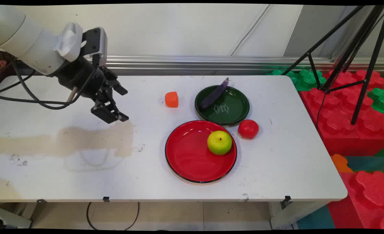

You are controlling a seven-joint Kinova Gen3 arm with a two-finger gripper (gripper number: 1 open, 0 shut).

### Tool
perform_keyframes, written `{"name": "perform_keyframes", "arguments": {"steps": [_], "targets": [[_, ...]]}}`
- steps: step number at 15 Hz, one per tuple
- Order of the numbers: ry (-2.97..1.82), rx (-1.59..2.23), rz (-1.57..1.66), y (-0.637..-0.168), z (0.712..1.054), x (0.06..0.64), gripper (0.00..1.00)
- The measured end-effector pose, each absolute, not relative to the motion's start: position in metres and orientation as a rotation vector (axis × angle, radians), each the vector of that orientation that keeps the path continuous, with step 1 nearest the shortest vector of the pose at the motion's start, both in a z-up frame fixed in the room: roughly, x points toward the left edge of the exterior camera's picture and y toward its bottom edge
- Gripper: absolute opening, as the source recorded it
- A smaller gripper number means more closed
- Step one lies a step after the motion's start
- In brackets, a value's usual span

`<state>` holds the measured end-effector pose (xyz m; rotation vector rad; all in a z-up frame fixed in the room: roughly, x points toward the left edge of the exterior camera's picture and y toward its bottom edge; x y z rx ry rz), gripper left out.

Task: Pick up the eggplant from the green plate

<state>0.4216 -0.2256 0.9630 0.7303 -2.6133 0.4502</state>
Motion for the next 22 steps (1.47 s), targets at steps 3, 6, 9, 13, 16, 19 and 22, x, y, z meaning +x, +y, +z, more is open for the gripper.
{"name": "perform_keyframes", "arguments": {"steps": [3, 6, 9, 13, 16, 19, 22], "targets": [[-2.596, 0.757, 0.468, -0.226, 0.968, 0.420, 1.00], [-2.564, 0.817, 0.506, -0.231, 0.979, 0.413, 1.00], [-2.535, 0.876, 0.538, -0.237, 0.990, 0.403, 1.00], [-2.497, 0.962, 0.577, -0.252, 1.002, 0.380, 1.00], [-2.459, 1.042, 0.609, -0.268, 1.006, 0.355, 1.00], [-2.423, 1.112, 0.631, -0.285, 1.003, 0.335, 1.00], [-2.389, 1.174, 0.656, -0.310, 0.996, 0.315, 1.00]]}}
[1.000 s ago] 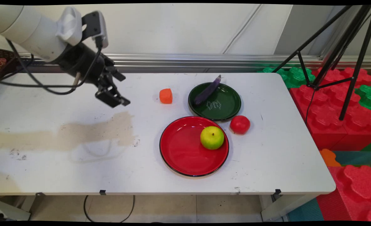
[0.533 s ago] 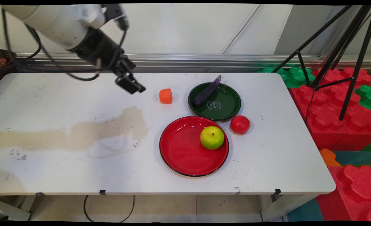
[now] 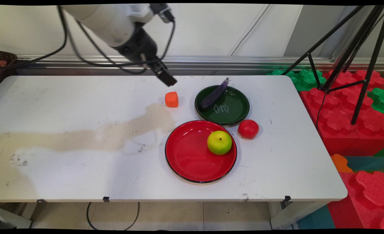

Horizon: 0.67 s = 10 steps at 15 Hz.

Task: Pick up the eggplant from the green plate

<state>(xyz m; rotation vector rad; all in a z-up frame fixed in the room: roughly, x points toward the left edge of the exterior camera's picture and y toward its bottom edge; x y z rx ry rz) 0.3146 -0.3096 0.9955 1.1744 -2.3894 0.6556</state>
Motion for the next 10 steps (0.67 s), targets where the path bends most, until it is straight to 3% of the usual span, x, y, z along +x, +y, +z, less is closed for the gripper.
{"name": "perform_keyframes", "arguments": {"steps": [10], "targets": [[-2.327, 1.279, 0.681, -0.391, 0.940, 0.269, 1.00]]}}
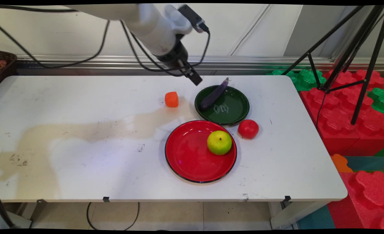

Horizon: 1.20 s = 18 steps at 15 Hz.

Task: Pick up the eggplant from the green plate

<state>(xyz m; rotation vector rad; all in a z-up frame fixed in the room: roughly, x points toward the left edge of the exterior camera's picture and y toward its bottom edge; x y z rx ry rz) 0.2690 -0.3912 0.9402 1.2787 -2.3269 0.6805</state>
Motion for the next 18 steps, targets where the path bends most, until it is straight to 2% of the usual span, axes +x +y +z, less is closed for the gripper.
{"name": "perform_keyframes", "arguments": {"steps": [9, 18], "targets": [[-2.334, 1.315, 0.658, -0.453, 0.867, 0.238, 1.00], [-2.350, 1.287, 0.600, -0.496, 0.803, 0.214, 1.00]]}}
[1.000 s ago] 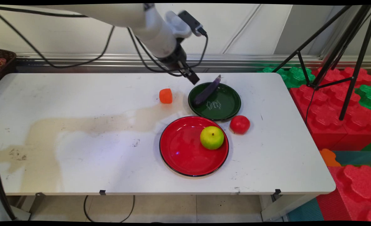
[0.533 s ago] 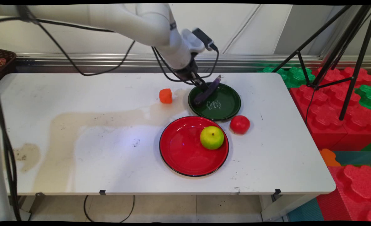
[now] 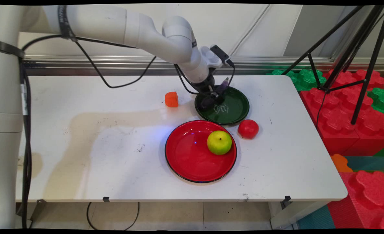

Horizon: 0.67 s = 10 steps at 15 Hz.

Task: Pick up the eggplant from the green plate, then place the picked object on the table

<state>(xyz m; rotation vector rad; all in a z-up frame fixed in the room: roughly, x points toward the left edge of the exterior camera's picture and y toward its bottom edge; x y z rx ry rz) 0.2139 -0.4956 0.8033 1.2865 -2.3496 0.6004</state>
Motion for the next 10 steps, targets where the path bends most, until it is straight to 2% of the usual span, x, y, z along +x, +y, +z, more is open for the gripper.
{"name": "perform_keyframes", "arguments": {"steps": [5, 6, 10], "targets": [[-2.338, 1.278, 0.571, -0.507, 0.780, 0.205, 1.00], [-2.332, 1.280, 0.570, -0.509, 0.778, 0.205, 0.00], [-2.305, 1.287, 0.583, -0.512, 0.774, 0.203, 0.00]]}}
